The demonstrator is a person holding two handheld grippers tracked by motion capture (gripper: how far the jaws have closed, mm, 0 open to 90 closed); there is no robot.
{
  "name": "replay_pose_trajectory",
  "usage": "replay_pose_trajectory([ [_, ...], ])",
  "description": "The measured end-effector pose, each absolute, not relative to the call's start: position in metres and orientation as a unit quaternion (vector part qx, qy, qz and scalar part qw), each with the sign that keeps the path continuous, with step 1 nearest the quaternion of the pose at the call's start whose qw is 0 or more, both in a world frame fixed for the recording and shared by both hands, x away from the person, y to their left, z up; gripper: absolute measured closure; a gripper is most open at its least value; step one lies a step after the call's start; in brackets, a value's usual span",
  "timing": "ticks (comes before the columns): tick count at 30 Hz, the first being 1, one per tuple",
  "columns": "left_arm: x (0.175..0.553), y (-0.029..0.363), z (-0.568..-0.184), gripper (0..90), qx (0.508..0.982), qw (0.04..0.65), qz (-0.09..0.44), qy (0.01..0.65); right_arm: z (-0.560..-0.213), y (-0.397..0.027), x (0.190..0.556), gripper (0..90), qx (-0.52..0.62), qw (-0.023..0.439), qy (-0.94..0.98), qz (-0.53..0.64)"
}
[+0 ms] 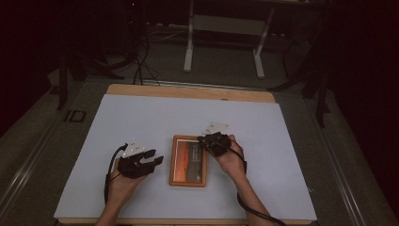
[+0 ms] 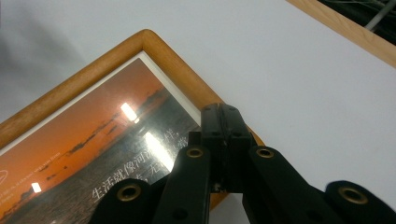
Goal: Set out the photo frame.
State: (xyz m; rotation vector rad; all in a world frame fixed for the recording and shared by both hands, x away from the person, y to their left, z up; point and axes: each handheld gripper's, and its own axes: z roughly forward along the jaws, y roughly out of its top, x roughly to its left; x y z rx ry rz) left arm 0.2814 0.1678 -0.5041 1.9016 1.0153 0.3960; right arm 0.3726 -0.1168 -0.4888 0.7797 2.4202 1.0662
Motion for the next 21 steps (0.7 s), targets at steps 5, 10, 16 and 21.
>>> replay_pose_trajectory([
  [5, 0.281, 0.168, -0.504, 55.5, 0.772, 0.457, 0.161, 0.412, -0.49, -0.118, 0.374, 89.9, 0.279, 0.19, 0.862, 0.379],
  [10, 0.281, 0.168, -0.504, 55.2, 0.771, 0.457, 0.163, 0.412, -0.49, -0.121, 0.375, 89.9, 0.285, 0.187, 0.859, 0.383],
  [16, 0.281, 0.168, -0.503, 55.2, 0.771, 0.458, 0.163, 0.412, -0.491, -0.124, 0.376, 90.0, 0.285, 0.184, 0.858, 0.385],
  [21, 0.281, 0.169, -0.503, 55.2, 0.77, 0.459, 0.163, 0.412, -0.494, -0.128, 0.378, 90.0, 0.291, 0.184, 0.858, 0.383],
])
